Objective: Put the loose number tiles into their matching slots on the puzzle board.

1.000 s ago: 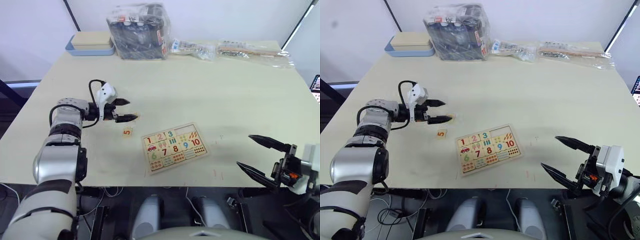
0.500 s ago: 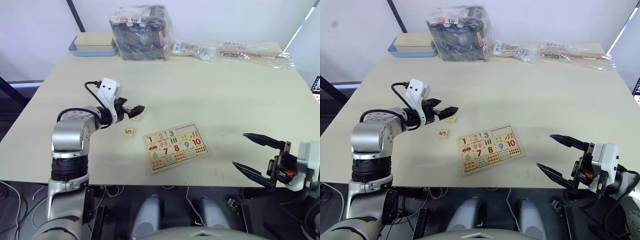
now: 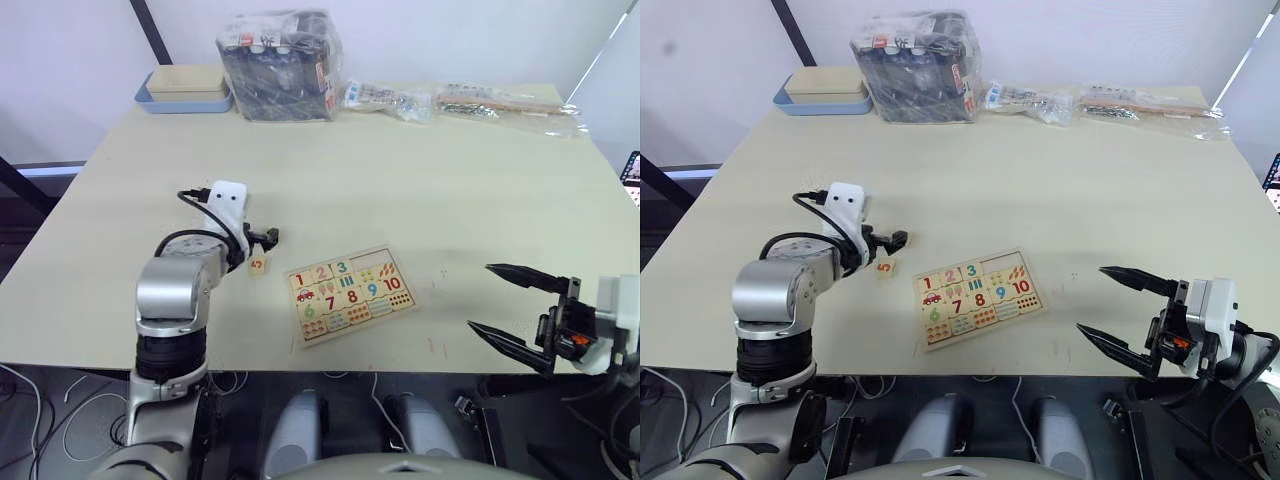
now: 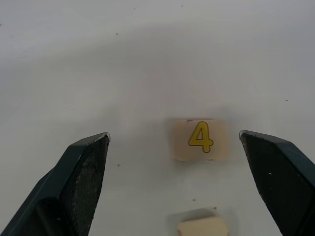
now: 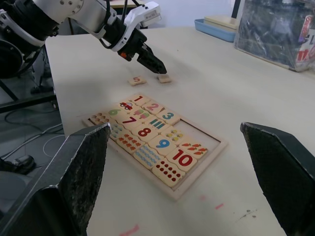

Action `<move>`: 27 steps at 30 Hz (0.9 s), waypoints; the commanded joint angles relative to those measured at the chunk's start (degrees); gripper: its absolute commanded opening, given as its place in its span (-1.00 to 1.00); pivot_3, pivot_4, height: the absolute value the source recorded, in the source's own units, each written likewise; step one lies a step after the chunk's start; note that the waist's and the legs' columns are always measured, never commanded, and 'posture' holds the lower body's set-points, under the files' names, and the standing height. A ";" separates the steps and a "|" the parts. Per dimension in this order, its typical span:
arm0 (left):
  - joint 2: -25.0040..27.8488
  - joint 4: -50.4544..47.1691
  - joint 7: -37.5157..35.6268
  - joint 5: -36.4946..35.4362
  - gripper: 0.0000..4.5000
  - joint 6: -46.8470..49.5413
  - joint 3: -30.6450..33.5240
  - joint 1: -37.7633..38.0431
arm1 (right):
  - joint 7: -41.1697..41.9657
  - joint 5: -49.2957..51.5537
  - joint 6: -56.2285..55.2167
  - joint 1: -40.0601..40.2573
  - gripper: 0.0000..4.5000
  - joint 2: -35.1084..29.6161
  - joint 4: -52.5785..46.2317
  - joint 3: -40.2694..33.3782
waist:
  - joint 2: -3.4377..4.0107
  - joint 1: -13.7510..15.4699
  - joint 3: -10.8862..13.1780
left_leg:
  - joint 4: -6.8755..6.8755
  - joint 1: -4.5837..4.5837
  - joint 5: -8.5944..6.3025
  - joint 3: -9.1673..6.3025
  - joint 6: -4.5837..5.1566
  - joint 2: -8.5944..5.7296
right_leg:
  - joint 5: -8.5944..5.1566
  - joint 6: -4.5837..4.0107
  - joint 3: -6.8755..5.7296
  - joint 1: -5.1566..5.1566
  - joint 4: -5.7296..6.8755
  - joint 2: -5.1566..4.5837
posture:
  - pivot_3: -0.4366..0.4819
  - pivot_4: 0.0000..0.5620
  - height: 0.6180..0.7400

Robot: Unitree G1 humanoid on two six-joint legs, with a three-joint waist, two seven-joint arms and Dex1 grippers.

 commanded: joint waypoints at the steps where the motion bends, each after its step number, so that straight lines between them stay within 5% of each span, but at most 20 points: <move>1: -1.30 1.24 1.01 -0.68 1.00 -0.35 -0.21 -1.10 | 0.54 1.07 0.10 -0.97 0.97 -0.87 -0.63 -0.42 | 0.00 -0.03 0.00 | 0.00 0.00 0.00 0.00 0.00 -0.01 | 0.00 0.00 0.00 0.00 0.00 0.00 | -0.05 -0.47 1.00; 12: -3.21 4.42 3.64 -1.22 1.00 -3.71 -1.33 -0.19 | 1.00 1.10 0.52 -0.57 0.97 -1.21 -0.85 -1.02 | 0.00 0.00 0.00 | 0.00 0.00 0.00 0.00 0.00 0.00 | 0.00 0.00 0.01 0.00 0.00 -0.01 | -0.05 -0.47 1.00; 19: -3.35 4.82 3.56 -1.86 -0.33 -5.49 -1.57 0.68 | 0.86 0.99 0.85 -0.32 1.00 -1.29 -1.26 -0.93 | 0.01 0.05 -0.01 | 0.00 0.00 0.00 0.00 0.00 0.00 | 0.00 -0.01 0.01 0.00 0.00 -0.03 | -0.05 -0.47 1.00; 27: -1.61 -4.19 3.54 -2.83 -0.33 -1.81 0.21 2.90 | 1.09 1.01 1.39 -0.25 1.00 -1.47 -1.21 -0.54 | 0.01 -0.02 -0.01 | 0.00 -0.01 0.00 -0.01 0.01 0.01 | 0.00 0.00 0.01 0.00 0.00 -0.03 | -0.05 -0.47 1.00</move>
